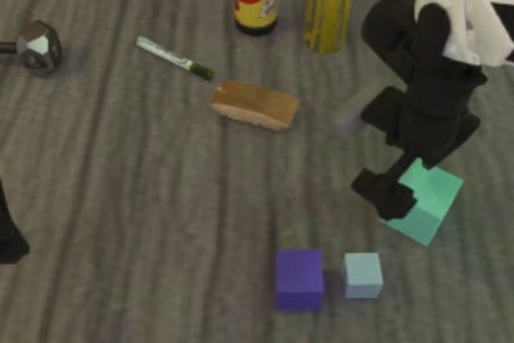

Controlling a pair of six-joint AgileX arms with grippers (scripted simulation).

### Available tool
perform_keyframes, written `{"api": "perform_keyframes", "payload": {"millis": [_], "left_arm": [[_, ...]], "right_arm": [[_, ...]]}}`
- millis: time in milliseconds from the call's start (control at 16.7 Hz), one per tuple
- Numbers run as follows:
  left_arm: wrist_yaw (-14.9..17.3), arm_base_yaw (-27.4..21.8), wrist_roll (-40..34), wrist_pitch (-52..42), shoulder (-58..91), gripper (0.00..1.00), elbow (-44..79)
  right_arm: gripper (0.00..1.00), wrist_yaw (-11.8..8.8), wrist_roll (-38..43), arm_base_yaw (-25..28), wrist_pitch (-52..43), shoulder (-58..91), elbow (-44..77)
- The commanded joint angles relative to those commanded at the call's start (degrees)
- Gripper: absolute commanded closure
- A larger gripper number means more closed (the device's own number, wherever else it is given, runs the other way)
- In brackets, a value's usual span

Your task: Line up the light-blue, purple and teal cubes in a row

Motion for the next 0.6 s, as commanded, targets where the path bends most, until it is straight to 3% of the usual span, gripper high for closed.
{"api": "perform_keyframes", "payload": {"millis": [240,600], "left_arm": [[0.0,0.0,0.0,0.0,0.0,0.0,0.0],[0.0,0.0,0.0,0.0,0.0,0.0,0.0]], "right_arm": [[0.0,0.06,-10.08,-4.05,0.89,-1.37,-0.47],[0.0,0.09,-11.42,-4.39,1.02,-1.42,-0.38]]}}
